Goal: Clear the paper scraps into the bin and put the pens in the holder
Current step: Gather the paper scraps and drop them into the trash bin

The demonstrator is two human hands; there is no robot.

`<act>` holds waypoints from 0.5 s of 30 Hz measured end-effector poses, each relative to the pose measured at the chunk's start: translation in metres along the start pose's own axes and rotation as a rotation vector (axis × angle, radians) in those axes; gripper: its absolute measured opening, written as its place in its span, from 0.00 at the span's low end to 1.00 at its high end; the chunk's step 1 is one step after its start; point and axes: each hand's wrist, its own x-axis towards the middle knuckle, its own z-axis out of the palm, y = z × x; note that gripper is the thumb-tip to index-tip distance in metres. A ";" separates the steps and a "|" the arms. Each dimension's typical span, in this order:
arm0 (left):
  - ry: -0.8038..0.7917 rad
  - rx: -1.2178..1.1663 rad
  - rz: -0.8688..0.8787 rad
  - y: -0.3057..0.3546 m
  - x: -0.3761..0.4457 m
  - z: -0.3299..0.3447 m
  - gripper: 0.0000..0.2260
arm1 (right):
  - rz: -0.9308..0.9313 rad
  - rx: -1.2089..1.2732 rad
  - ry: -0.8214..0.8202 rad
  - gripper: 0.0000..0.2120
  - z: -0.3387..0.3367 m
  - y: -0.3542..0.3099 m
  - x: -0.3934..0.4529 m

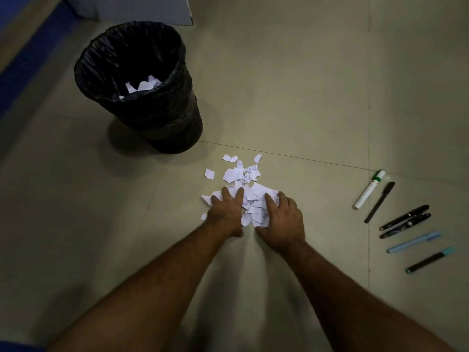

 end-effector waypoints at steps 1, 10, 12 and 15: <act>0.044 0.020 0.011 0.001 0.001 0.005 0.53 | 0.010 -0.013 0.024 0.35 0.000 -0.004 0.002; 0.376 -0.162 0.163 0.004 0.008 0.015 0.13 | -0.004 -0.012 -0.043 0.17 -0.006 -0.029 0.016; 0.385 -0.150 0.163 0.004 0.009 0.016 0.12 | 0.003 -0.011 -0.036 0.13 -0.006 -0.030 0.016; 0.342 -0.154 0.170 0.004 0.012 0.017 0.13 | 0.020 0.024 -0.024 0.11 -0.005 -0.028 0.018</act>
